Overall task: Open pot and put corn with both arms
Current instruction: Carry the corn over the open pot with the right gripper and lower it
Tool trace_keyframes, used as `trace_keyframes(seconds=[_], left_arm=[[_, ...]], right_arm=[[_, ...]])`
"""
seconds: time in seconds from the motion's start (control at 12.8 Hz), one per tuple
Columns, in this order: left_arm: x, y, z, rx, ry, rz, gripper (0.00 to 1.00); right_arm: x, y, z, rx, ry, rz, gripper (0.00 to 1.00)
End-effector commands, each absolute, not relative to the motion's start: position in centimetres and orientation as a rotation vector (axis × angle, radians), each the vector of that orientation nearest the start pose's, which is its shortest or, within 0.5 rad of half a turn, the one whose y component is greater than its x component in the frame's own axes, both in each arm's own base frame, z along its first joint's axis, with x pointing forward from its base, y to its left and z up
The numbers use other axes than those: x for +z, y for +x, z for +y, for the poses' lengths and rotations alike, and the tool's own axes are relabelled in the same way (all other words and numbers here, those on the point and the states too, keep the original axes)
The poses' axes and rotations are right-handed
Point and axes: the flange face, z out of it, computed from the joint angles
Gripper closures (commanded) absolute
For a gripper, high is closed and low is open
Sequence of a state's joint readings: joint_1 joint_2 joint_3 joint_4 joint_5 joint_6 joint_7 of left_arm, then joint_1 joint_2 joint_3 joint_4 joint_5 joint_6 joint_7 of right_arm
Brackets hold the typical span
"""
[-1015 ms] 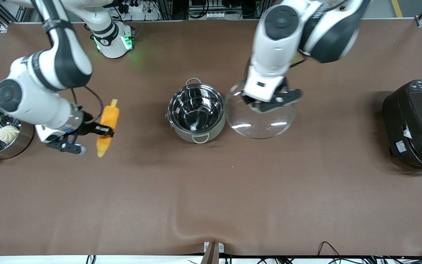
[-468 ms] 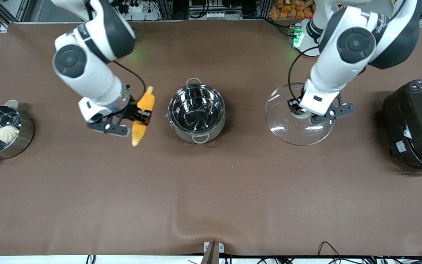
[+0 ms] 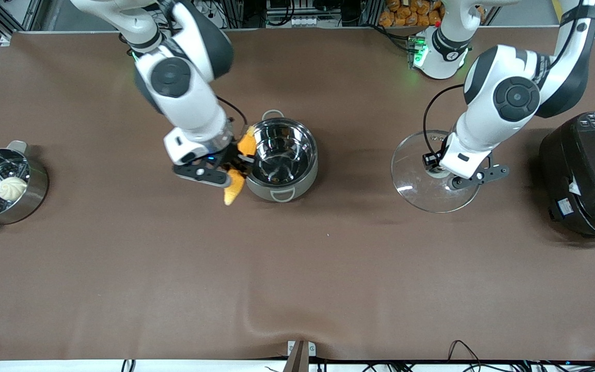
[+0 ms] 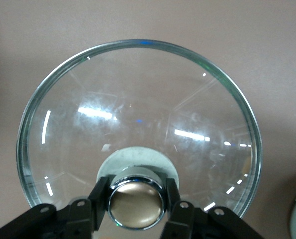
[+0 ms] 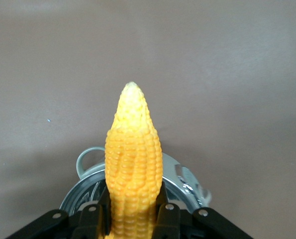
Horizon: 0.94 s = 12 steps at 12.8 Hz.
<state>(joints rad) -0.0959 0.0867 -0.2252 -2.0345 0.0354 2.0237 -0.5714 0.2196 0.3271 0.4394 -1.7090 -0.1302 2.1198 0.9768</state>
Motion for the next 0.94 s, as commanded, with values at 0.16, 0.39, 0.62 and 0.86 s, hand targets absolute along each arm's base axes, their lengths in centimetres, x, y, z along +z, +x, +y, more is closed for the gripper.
trace_keyframes(seconds=[0.16, 0.39, 0.62, 0.86], left_arm=[[33.9, 49.9, -15.9, 0.071, -3.101, -0.333, 1.00], [29.6, 49.2, -13.1, 0.029, -3.125, -0.308, 1.00], [27.1, 49.4, -12.9, 0.045, -3.135, -0.315, 1.00], [25.2, 49.5, -12.9, 0.049, -3.144, -0.320, 1.00]], right_arm=[[39.6, 51.0, 41.2, -0.142, -3.051, 0.358, 0.71], [38.0, 49.2, 42.4, -0.111, -3.078, 0.308, 0.71], [36.0, 47.5, 43.6, -0.140, -3.079, 0.293, 0.71], [34.1, 46.0, 44.5, -0.161, -3.082, 0.269, 0.71]])
